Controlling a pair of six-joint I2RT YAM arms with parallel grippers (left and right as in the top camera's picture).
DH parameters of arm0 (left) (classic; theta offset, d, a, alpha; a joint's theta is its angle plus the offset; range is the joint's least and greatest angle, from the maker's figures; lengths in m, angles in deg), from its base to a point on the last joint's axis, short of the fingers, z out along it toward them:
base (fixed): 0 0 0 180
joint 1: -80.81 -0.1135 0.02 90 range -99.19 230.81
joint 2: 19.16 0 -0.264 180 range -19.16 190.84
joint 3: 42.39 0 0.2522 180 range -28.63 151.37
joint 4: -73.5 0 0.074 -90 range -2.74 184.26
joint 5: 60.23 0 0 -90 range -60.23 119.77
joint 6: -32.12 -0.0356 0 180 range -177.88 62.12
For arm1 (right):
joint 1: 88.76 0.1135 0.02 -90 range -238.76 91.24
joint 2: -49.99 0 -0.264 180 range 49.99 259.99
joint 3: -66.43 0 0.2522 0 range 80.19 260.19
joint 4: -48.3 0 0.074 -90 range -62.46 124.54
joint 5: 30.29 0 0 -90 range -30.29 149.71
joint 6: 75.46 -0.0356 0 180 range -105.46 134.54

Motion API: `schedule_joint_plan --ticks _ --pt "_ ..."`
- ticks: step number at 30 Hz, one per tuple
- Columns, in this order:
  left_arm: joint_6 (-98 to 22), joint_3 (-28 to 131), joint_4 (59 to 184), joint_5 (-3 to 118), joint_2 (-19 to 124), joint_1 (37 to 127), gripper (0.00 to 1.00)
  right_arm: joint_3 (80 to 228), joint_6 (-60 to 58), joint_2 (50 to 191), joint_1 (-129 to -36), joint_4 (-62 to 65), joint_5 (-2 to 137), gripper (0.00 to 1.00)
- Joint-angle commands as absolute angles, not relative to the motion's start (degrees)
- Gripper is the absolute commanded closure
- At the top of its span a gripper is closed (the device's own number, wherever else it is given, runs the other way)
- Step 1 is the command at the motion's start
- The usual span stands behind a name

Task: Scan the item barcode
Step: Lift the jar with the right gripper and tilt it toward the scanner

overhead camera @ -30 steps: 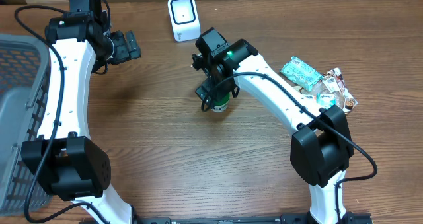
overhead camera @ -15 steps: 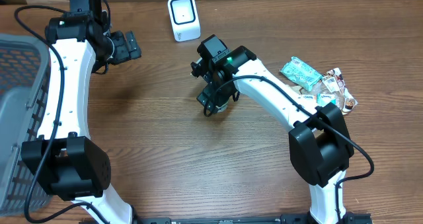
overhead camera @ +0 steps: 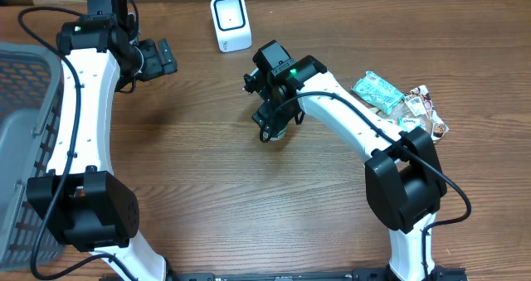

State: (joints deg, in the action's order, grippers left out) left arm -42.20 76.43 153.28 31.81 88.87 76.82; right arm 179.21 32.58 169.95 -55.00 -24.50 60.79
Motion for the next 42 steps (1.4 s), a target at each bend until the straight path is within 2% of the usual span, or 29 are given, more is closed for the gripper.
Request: schedule_joint_plan --ticks 1,3,8,14,18,22,37,42 --pt "-43.3 77.7 153.2 31.2 88.7 77.0 0.00 178.8 32.8 169.7 -55.1 -24.0 60.9 0.19" --pt "-43.3 77.7 153.2 31.2 88.7 77.0 0.00 178.8 32.8 169.7 -55.2 -24.0 60.9 0.24" --pt "-43.3 77.7 153.2 31.2 88.7 77.0 0.01 178.9 31.9 169.7 -55.1 -24.3 60.9 0.46" --pt "-43.3 77.7 153.2 31.2 88.7 77.0 0.00 181.8 25.8 169.6 -55.2 -25.5 61.1 0.58" --pt "-43.3 77.7 153.2 31.2 88.7 77.0 0.01 186.0 23.7 168.7 -55.5 -28.4 63.2 0.60" --pt "-43.3 77.7 153.2 31.2 88.7 77.0 0.00 190.7 23.5 167.1 -57.3 -31.8 71.4 0.64" --pt "-43.3 77.7 153.2 31.2 88.7 77.0 0.00 193.2 18.7 164.2 -75.5 -33.1 128.9 0.62" --pt "-43.3 77.7 153.2 31.2 88.7 77.0 0.01 193.2 14.0 164.1 -78.4 -32.7 137.5 0.62"
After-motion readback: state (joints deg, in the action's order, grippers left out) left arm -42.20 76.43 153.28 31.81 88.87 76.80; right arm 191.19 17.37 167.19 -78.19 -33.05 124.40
